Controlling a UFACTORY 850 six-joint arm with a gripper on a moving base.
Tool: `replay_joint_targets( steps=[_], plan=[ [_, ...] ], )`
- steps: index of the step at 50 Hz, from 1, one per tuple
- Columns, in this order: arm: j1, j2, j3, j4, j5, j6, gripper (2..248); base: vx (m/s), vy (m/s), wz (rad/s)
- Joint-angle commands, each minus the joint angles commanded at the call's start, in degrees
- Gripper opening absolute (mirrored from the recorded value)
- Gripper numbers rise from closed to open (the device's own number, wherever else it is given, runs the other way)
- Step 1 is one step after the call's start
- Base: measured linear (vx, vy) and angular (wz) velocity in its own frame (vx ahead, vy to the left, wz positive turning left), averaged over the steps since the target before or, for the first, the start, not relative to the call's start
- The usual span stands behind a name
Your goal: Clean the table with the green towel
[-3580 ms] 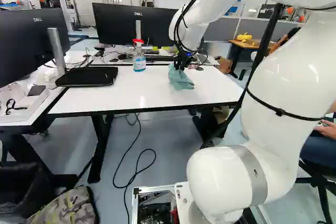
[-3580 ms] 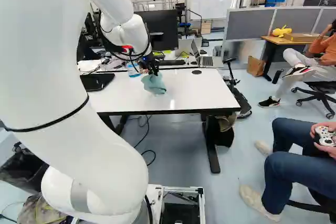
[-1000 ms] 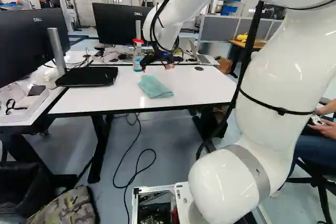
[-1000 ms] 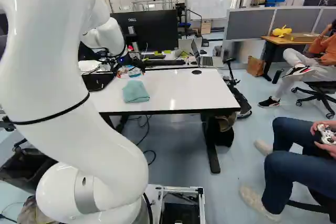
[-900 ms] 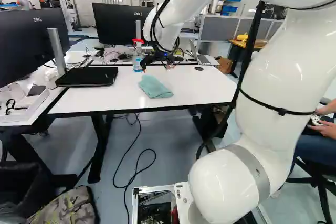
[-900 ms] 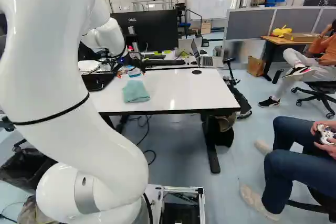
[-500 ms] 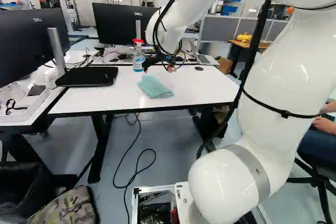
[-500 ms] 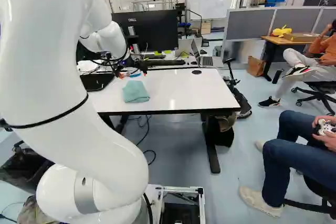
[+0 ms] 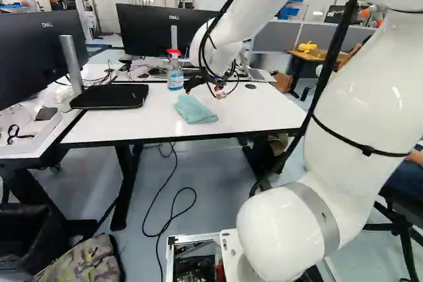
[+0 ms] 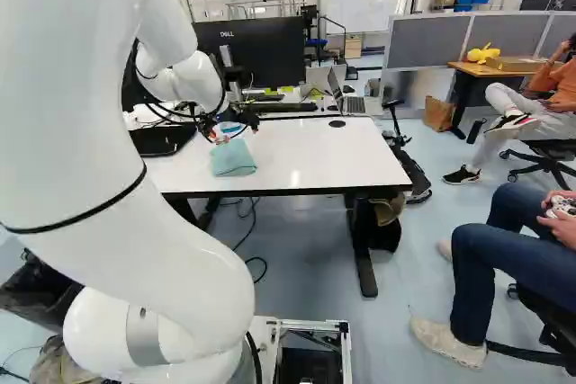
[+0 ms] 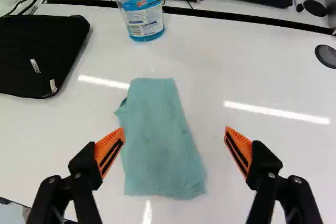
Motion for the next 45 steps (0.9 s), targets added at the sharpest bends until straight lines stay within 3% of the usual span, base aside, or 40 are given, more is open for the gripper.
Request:
replay_joint_targets(
  steps=[45],
  plan=[
    [-5.7,8.5,20.1,-0.1,26.0,0.0,247,0.0,0.0,0.0]
  ],
)
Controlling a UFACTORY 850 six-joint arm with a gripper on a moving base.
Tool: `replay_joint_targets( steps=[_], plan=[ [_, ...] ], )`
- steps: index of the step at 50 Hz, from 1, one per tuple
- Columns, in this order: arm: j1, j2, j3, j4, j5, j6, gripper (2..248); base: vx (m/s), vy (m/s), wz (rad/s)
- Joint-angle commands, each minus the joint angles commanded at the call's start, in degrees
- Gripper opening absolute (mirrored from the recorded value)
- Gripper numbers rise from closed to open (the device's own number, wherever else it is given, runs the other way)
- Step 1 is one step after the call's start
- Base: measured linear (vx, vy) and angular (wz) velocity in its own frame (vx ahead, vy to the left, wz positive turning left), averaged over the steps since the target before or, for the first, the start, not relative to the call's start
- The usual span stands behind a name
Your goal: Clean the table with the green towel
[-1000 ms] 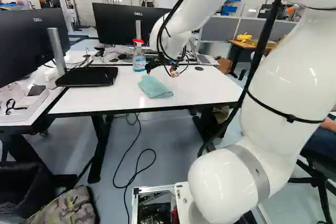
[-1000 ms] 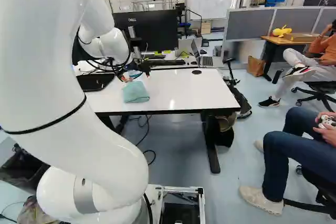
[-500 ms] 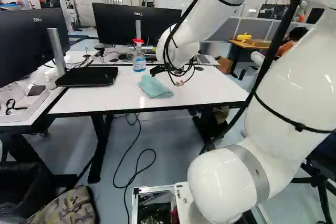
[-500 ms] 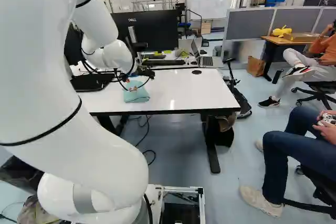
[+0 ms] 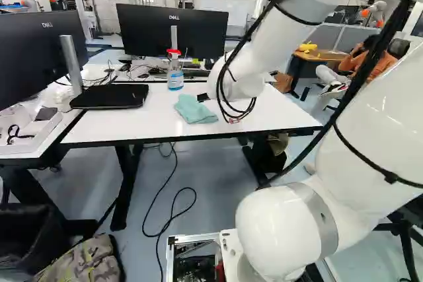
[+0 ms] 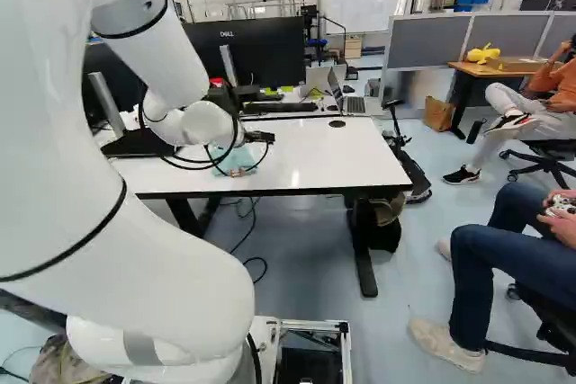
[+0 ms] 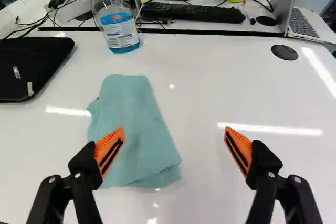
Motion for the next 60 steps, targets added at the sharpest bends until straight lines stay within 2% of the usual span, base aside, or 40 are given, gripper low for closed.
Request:
replay_joint_targets(
  steps=[31,60],
  plan=[
    [-3.3,4.9,11.6,-0.1,15.0,0.0,247,0.0,0.0,0.0],
    [-5.1,7.7,18.1,-0.1,23.4,0.0,247,0.0,0.0,0.0]
  ],
)
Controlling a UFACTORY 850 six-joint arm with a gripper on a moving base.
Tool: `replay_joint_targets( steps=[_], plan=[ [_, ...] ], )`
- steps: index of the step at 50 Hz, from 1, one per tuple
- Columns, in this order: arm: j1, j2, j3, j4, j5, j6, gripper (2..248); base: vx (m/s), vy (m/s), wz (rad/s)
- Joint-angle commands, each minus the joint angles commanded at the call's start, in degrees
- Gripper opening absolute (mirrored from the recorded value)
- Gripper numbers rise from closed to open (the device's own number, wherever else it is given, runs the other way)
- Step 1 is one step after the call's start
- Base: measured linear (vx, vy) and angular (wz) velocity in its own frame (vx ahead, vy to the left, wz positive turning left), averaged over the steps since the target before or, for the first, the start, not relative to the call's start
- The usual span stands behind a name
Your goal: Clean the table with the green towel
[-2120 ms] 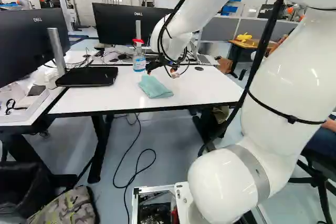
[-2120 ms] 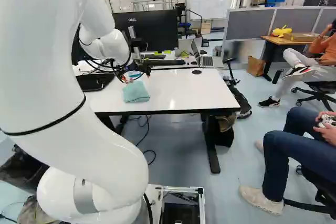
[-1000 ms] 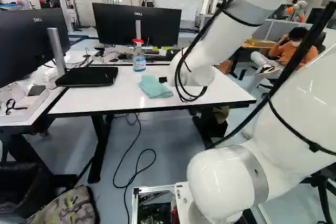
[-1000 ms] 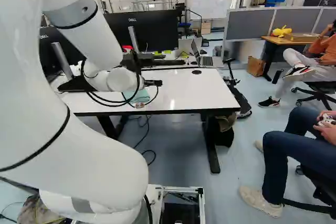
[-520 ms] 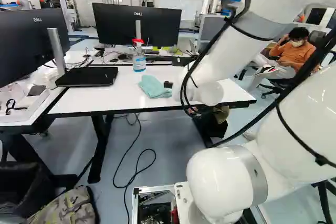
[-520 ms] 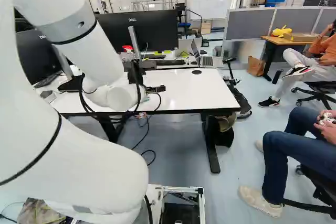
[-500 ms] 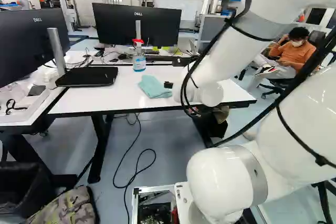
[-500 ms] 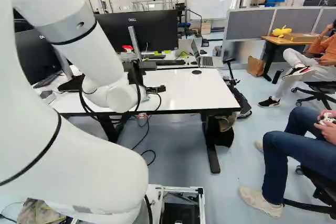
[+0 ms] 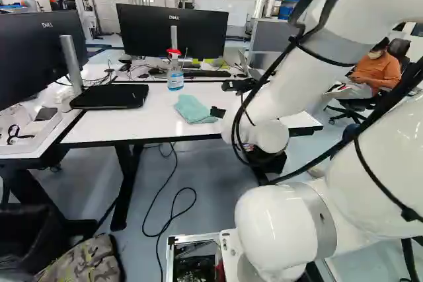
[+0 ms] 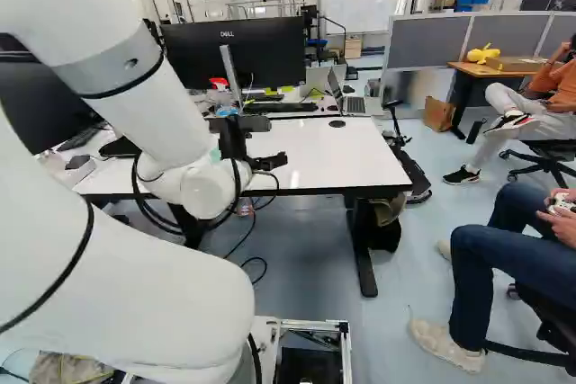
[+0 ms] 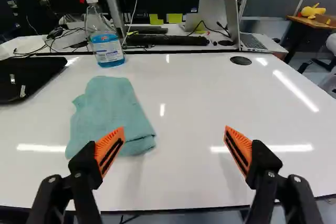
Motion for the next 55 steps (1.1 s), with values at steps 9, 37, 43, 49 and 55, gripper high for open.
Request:
replay_joint_targets(
  steps=[9,37,43,49,55],
  plan=[
    [-0.3,0.5,1.2,0.0,1.5,0.0,247,0.0,0.0,0.0],
    [-0.7,1.0,2.3,0.0,3.0,0.0,247,0.0,0.0,0.0],
    [-0.7,1.0,2.3,0.0,3.0,0.0,247,0.0,0.0,0.0],
    [-0.7,1.0,2.3,0.0,3.0,0.0,247,0.0,0.0,0.0],
    [-0.7,1.0,2.3,0.0,3.0,0.0,247,0.0,0.0,0.0]
  ],
)
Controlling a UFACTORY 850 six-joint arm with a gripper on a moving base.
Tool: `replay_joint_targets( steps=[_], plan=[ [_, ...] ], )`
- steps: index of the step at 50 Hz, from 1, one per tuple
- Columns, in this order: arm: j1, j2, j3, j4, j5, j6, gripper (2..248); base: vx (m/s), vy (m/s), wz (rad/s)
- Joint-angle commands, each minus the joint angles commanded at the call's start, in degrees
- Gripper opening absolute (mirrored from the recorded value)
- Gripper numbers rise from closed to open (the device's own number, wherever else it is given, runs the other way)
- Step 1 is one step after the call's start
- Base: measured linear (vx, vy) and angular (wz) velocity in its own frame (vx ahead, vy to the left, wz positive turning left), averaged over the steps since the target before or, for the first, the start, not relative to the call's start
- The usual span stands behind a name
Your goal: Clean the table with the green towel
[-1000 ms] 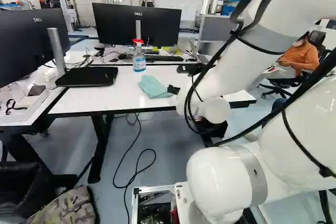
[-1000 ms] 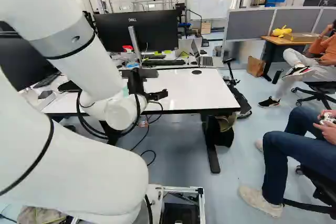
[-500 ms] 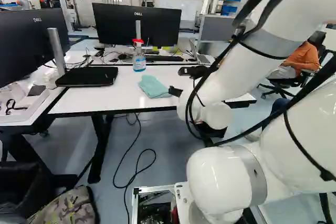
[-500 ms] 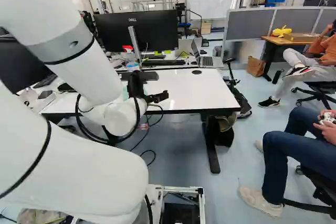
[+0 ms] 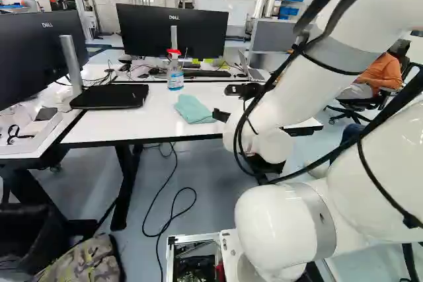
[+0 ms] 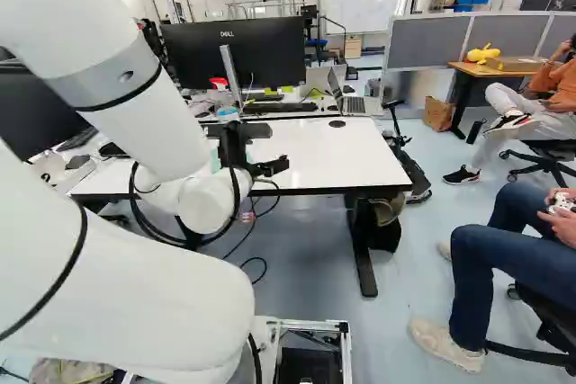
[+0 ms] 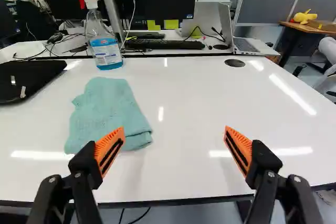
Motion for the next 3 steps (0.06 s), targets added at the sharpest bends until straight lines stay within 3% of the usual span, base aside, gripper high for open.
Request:
replay_joint_targets(
  steps=[3],
  plan=[
    [0.0,0.0,0.0,0.0,0.0,0.0,247,0.0,0.0,0.0]
  ],
)
